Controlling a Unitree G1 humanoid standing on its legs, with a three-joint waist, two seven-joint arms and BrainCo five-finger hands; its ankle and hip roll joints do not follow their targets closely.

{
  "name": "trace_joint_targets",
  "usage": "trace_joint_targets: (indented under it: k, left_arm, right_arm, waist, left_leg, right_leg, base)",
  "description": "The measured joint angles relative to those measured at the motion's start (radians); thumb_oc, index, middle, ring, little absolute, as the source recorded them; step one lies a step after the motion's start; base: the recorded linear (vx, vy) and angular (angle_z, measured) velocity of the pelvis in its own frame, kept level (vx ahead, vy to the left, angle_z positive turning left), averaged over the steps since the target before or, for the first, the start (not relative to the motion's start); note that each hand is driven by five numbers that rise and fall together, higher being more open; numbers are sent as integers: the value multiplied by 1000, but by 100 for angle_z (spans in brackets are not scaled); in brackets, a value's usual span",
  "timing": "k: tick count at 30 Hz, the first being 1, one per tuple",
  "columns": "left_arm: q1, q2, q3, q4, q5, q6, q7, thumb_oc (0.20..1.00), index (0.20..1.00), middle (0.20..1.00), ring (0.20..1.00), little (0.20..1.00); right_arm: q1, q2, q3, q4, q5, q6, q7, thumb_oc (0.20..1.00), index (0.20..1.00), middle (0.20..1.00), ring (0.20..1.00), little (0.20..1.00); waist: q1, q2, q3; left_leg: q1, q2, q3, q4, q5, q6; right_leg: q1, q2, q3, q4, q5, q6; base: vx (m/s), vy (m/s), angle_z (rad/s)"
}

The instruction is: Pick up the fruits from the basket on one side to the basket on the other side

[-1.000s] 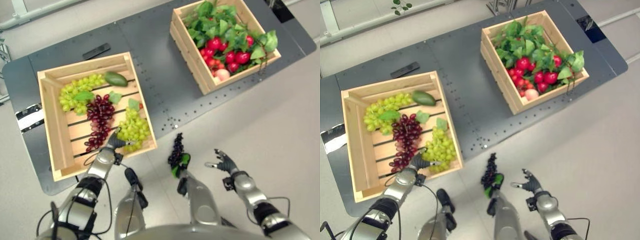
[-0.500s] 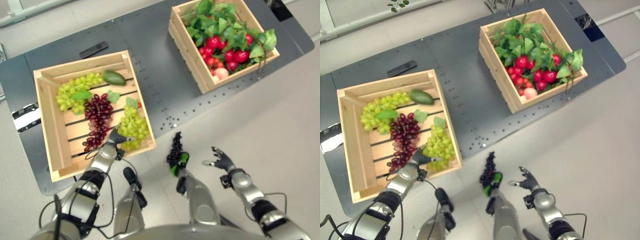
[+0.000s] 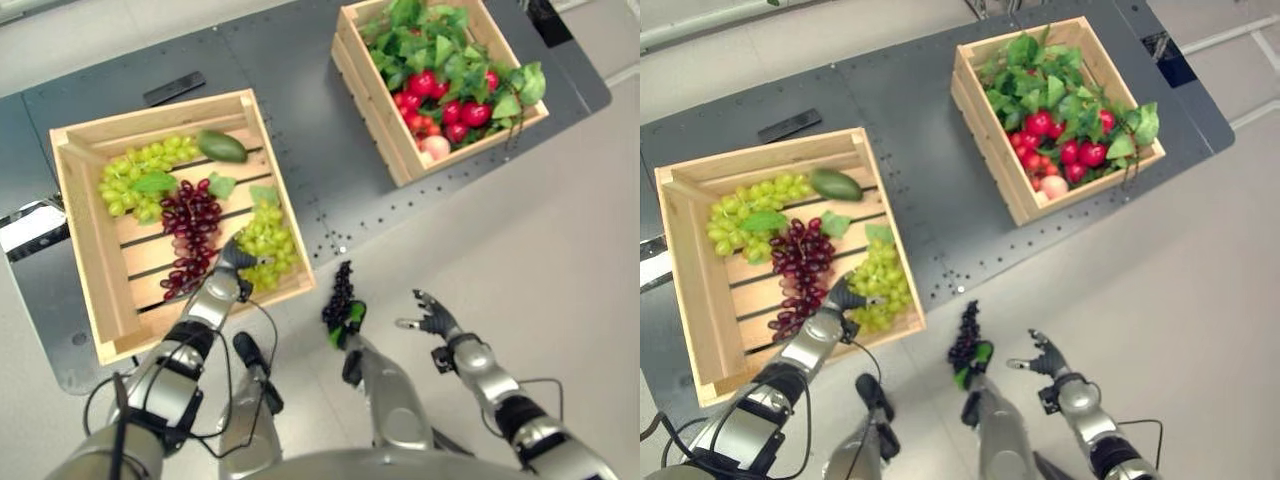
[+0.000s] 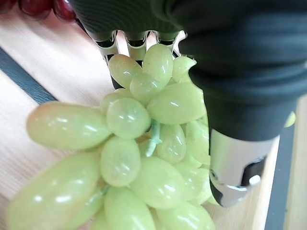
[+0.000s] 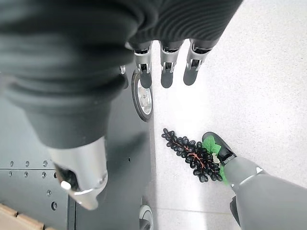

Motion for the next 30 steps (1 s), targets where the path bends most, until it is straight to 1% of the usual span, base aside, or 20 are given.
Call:
trace_joint_targets:
  k: [1, 2, 3, 4, 5, 9, 11, 30]
  left_arm:
    - [-2, -2, 0, 0, 0, 0, 0, 1000, 1000, 1000, 1000, 1000]
    - [-6, -9, 0, 1, 0, 0, 0, 893, 893, 893, 893, 893]
    - [-8, -14, 0, 1, -1, 0, 0, 586, 586, 586, 586, 586]
    - [-11, -25, -1, 1, -1, 0, 0, 256, 256, 256, 256, 256]
    - [-14, -31, -2, 1, -1, 0, -1, 200, 200, 200, 200, 200]
    - [-16, -50, -12, 14, -2, 0, -13, 200, 200, 200, 200, 200]
    - [-16, -59, -38, 19, -2, 0, -15, 200, 200, 200, 200, 200]
    - [-16, -67, -40, 19, -2, 0, -23, 200, 200, 200, 200, 200]
  right_arm:
    - [-1, 0, 2, 0, 0, 0, 0, 1000, 1000, 1000, 1000, 1000]
    - [-1, 0, 5, 0, 0, 0, 0, 1000, 1000, 1000, 1000, 1000]
    - [-1, 0, 9, 0, 0, 0, -1, 1000, 1000, 1000, 1000, 1000]
    - [-1, 0, 15, 0, 0, 0, -1, 1000, 1000, 1000, 1000, 1000]
    - [-1, 0, 16, 0, 0, 0, -1, 1000, 1000, 1000, 1000, 1000]
    - [-1, 0, 16, -3, 0, 0, -1, 1000, 1000, 1000, 1000, 1000]
    - [-1, 0, 16, -7, 0, 0, -1, 1000, 1000, 1000, 1000, 1000]
    - [-1, 0, 25, -29, 0, 0, -10, 1000, 1000, 1000, 1000, 1000]
  waist:
    - [-2, -1, 0]
    - [-5, -2, 0]
    - [-6, -2, 0]
    - [-6, -2, 0]
    - [-6, -2, 0]
    - [-8, -2, 0]
    - [-8, -2, 0]
    - [-9, -2, 0]
  left_leg:
    - [0, 0, 0, 0, 0, 0]
    - [0, 0, 0, 0, 0, 0]
    - [0, 1, 0, 0, 0, 0]
    - [1, 1, 1, 0, 0, 0]
    - [1, 1, 1, 0, 0, 0]
    - [1, 1, 0, 0, 0, 0]
    - [1, 1, 0, 0, 0, 0]
    - [7, 2, 1, 0, 0, 0]
  right_leg:
    - [0, 0, 0, 0, 0, 0]
    - [0, 1, 0, -1, 0, 0]
    - [0, 1, 0, -1, 0, 0]
    - [0, 1, 0, -1, 0, 0]
    - [0, 1, 0, -1, 0, 0]
    - [0, 1, 0, 0, 0, 0]
    - [0, 1, 0, 0, 0, -1]
    - [1, 2, 0, 2, 4, -5]
  base:
    - [0, 0, 0]
    - [0, 0, 0]
    - [0, 0, 0]
    - [0, 0, 0]
    - [0, 0, 0]
    - [0, 0, 0]
    - [0, 0, 0]
    - [0, 0, 0]
